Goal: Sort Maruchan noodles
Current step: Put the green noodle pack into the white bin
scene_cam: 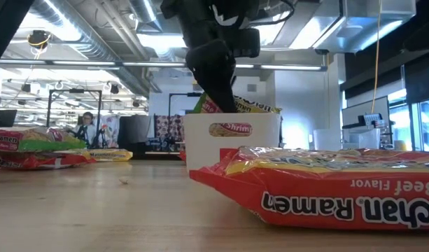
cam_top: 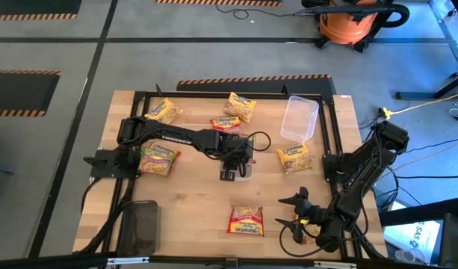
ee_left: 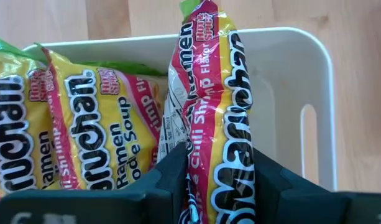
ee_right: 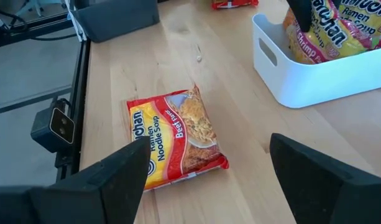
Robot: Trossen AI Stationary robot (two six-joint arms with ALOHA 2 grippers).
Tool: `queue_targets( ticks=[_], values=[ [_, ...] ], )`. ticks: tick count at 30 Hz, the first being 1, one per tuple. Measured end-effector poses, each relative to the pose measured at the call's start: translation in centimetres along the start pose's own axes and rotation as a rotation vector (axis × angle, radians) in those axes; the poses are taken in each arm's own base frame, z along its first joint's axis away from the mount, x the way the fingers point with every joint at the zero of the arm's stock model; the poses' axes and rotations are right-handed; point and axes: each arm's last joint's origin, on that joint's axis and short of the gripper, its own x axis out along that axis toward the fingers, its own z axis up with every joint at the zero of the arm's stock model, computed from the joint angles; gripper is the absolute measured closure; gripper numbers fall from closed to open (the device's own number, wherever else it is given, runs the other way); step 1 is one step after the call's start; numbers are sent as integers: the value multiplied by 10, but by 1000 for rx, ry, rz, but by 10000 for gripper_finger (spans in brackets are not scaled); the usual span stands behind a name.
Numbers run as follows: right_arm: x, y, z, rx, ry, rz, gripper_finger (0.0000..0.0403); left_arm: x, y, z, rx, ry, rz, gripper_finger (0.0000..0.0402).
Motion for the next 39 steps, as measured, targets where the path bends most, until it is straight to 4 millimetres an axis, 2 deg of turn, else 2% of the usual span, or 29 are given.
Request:
queue_targets(
  ticks=[5,11,16,22,28,36,39],
  values=[
    [0,0,0,1,1,1,96,-7,-4,2,8,-15,8,298],
    [0,0,0,0,9,4,96,-40,-5,7,-15,-102,38,298],
    [0,0,-1,-7,10,2,96,-44,0,7,-30,-114,58,298],
    [0,0,-1,-8,23,8,96,-24,8,-7,-61,-136,39,298],
    [0,0,-1,-7,26,11,96,-14,15,-19,-132,-266,-41,298],
    [0,0,-1,-5,20,10,96,11,16,-39,-188,-287,-78,298],
    [0,0,0,-5,8,3,96,17,15,-46,-193,-270,-64,282]
  ],
)
